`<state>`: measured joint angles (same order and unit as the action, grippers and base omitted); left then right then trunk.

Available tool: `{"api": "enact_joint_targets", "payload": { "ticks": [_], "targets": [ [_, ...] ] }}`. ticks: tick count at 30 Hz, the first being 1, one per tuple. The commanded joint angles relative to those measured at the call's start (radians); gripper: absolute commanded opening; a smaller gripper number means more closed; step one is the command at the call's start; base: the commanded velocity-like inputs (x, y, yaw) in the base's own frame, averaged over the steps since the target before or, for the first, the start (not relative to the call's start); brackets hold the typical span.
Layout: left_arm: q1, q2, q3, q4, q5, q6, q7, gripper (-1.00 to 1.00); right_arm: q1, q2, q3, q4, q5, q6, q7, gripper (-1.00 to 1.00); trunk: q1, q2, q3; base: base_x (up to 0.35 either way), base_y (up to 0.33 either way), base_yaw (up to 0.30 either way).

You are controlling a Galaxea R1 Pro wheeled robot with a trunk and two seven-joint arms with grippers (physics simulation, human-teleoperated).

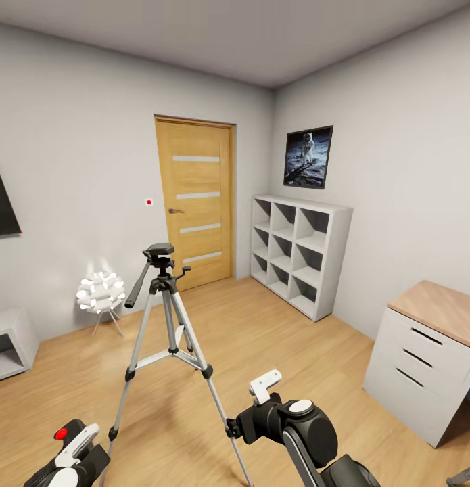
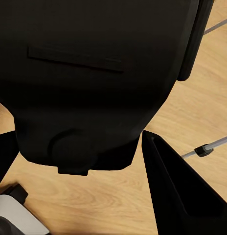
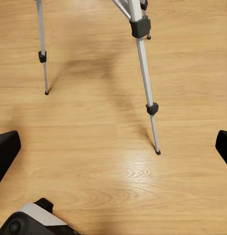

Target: Attach the digital camera to the camera tripod in the bedroom.

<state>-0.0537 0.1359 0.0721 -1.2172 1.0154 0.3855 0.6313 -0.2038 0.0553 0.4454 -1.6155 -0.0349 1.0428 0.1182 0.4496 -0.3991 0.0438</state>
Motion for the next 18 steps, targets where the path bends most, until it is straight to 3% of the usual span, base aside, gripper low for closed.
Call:
{"api": "enact_joint_targets", "payload": {
  "ticks": [1,18],
  "targets": [
    [0.0,0.0,0.0,-0.001,0.004,0.005,0.005,-1.0,0.0,0.0,0.0,-0.001,-0.003,0.004,0.0,1.0,0.0,-0.001,0.0,0.0,0.0,0.0],
    [0.0,0.0,0.0,-0.001,0.004,0.005,0.005,-1.0,0.0,0.0,0.0,-0.001,-0.003,0.004,0.0,1.0,0.0,-0.001,0.0,0.0,0.0,0.0]
  ]
}}
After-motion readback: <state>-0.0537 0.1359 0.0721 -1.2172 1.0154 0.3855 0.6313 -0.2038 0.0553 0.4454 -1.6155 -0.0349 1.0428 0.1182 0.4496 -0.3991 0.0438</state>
